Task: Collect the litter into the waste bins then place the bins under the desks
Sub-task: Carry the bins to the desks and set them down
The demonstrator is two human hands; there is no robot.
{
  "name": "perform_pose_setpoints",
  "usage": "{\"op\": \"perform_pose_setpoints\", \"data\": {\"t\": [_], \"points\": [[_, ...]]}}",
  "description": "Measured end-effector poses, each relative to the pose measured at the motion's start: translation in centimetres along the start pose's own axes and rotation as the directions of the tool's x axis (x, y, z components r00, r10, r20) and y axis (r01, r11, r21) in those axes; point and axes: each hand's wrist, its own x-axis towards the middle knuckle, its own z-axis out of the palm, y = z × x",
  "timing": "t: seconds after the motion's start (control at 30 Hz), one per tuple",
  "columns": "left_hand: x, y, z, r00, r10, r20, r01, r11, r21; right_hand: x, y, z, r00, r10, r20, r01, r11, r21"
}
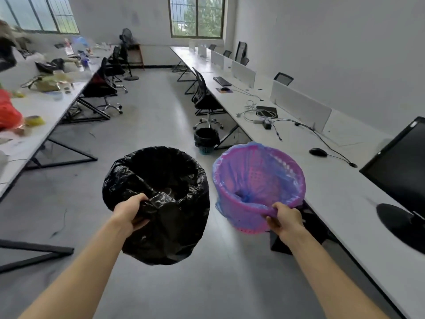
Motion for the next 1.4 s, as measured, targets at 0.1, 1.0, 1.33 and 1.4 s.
{"op": "perform_pose_setpoints", "data": {"t": [0.1, 1.0, 1.33, 1.4], "points": [[4.4, 3.0, 3.2, 0.999, -0.012, -0.037, 0.011, 0.999, -0.037, 5.3, -3.0, 4.3, 1.000, 0.009, 0.026, -0.008, 0.999, -0.040], [57.1, 37.2, 17.3, 0.995, -0.080, -0.053, 0.076, 0.994, -0.079, 45.9, -17.2, 51.2, 0.997, 0.066, -0.039, -0.071, 0.982, -0.175], [79.3, 51.3, 23.7, 0.992, -0.087, -0.087, 0.083, 0.995, -0.053, 65.2, -20.6, 72.1, 0.994, 0.106, -0.027, -0.109, 0.975, -0.191], [83.2, 54.3, 24.7, 0.990, -0.088, -0.110, 0.082, 0.995, -0.061, 68.9, -22.2, 76.9, 0.993, 0.119, -0.013, -0.119, 0.969, -0.215]]}}
